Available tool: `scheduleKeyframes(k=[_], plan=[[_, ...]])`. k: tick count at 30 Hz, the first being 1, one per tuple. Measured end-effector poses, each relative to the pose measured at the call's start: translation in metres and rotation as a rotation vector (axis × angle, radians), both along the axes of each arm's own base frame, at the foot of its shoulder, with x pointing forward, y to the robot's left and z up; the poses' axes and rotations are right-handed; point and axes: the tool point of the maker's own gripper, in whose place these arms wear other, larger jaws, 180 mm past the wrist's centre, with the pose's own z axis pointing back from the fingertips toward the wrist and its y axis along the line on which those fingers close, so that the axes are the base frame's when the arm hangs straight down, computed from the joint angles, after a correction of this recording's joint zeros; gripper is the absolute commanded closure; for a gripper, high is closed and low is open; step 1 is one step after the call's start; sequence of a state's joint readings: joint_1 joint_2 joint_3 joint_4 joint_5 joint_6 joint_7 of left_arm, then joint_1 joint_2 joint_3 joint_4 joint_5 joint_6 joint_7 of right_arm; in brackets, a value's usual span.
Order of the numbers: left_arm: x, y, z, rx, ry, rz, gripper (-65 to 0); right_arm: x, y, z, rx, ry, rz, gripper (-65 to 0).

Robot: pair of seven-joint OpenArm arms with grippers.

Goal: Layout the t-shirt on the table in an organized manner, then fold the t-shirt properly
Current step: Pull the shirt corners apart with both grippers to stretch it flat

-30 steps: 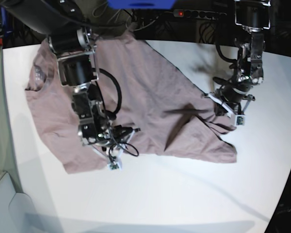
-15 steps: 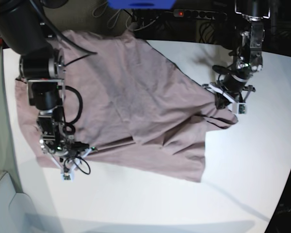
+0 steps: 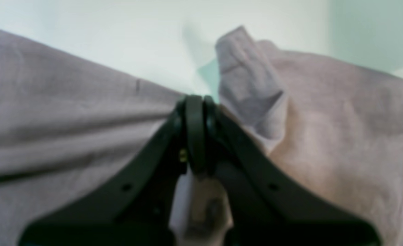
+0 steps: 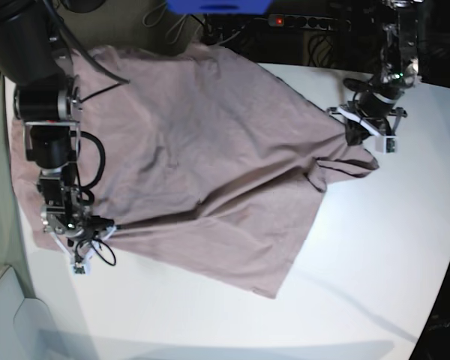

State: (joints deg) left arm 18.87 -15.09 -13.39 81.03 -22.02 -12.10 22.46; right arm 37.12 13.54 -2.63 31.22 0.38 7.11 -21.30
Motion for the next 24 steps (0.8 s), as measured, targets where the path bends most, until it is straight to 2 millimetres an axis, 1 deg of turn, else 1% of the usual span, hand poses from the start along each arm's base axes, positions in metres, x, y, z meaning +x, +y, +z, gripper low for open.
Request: scheduleKeyframes(k=[2, 4, 7, 9, 13, 14, 16, 21, 24], plan=[[-0.005, 0.006, 0.001, 0.009, 0.008, 0.010, -0.1, 0.000, -0.011, 0.002, -0.029, -0.007, -0.064, 0.0], [-0.008, 0.015, 0.001, 0.016, 0.015, 0.032, -0.1, -0.001, -0.014, 0.002, -0.036, -0.008, -0.080, 0.0], [-0.014, 0.026, 0.002, 0.023, 0.031, 0.058, -0.1, 0.000, -0.013, 0.002, -0.035, -0.008, -0.079, 0.0], [-0.018, 0.029, 0.005, 0.049, 0.060, 0.049, -0.1, 0.001, -0.012, 0.003, -0.032, -0.009, -0.078, 0.0], [-0.039, 0.039, 0.011, 0.109, 0.118, 0.058, -0.1, 0.005, -0.005, 0.006, -0.024, -0.012, -0.079, 0.0], [-0.041, 0.042, 0.012, 0.120, 0.127, 0.066, -0.1, 0.006, -0.004, 0.007, -0.022, -0.019, -0.076, 0.0], [-0.041, 0.043, 0.015, 0.129, 0.143, 0.066, -0.1, 0.008, -0.003, 0.012, -0.027, -0.026, -0.073, 0.0], [-0.036, 0.043, 0.016, 0.138, 0.145, 0.065, -0.1, 0.019, 0.001, 0.037, -0.033, -0.081, -0.061, 0.0], [-0.033, 0.044, 0.017, 0.143, 0.141, 0.068, -0.1, 0.018, 0.005, 0.053, -0.044, -0.099, -0.052, 0.0]])
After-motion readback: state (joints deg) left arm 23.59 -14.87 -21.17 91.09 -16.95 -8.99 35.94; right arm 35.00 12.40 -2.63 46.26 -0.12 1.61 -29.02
